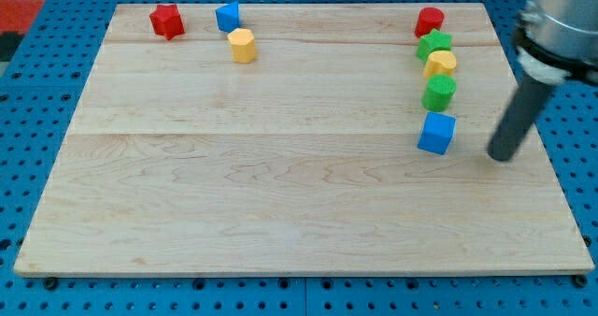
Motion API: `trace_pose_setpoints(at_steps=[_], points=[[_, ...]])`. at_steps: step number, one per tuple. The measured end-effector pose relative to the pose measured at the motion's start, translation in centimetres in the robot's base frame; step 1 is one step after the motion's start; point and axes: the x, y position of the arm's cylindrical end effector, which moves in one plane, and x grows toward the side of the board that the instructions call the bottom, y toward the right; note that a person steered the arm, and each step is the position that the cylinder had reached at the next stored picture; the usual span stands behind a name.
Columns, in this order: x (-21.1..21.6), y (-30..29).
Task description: Push the yellow hexagon to the bottom of the blue cube
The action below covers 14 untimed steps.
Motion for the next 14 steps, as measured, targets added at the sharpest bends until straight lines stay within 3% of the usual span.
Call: trace_pose_setpoints(at_steps=[1,2,4,5,6,7,8,9,10,11,13,14], points=[[1.1,-5.3],[-0.7,-8.2],[-3.5,-8.3],[-0.6,-8.7],[0.5,-20.6],[-7.3,-21.9],[-18.4,-16.4],[-25.5,-14.1],[-27.8,-14.2],[-28.8,-14.9],[-24.0,-31.3],[-19.1,-35.2]])
